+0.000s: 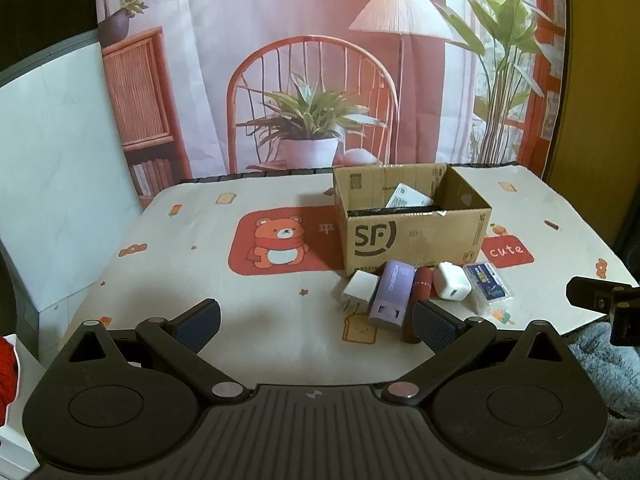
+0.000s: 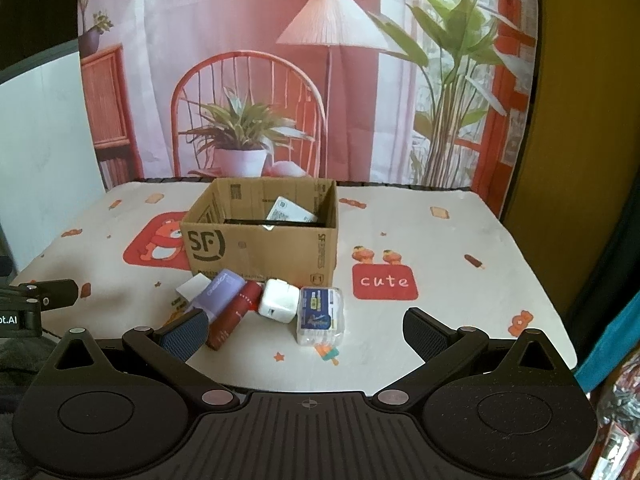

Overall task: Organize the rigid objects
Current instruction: 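Clamp the cardboard box wall with the left tool while the right tool approaches the items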

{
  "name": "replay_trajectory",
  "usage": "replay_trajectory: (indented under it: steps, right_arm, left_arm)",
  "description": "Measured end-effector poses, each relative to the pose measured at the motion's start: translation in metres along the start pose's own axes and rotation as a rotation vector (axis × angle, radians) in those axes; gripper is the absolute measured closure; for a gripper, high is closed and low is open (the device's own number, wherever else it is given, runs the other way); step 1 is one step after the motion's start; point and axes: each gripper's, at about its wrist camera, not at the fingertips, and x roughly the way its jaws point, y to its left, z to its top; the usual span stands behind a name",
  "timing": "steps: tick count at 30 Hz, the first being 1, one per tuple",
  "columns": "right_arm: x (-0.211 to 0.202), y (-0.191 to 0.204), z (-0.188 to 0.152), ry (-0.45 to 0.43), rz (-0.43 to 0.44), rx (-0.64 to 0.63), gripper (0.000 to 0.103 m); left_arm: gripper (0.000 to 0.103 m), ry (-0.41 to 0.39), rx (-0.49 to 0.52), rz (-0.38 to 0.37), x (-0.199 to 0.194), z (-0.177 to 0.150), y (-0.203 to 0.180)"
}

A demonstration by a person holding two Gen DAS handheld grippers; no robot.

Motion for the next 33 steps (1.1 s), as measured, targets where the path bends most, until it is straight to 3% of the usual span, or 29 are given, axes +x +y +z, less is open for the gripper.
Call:
replay_trajectory:
  steps: [13,20,33]
  right_arm:
    - [0.01,-0.017,0.016,-0.033,0.002,0.002,0.0]
    - [0.036,-0.031,0.038,-0.061,0.038,-0.002,0.0]
    - [0.104,-0.049,0.062,-0.031,0.069,0.022,0.0]
  left_arm:
    - [0.0,0.016,-0.028,-0.009,0.015,0.005,0.007]
    - [0.0,0.031,-0.051,-0.025,0.036,0.016,0.017]
    - [0.001,0.041,-0.099,-0.059,0.086,0.055,0.027]
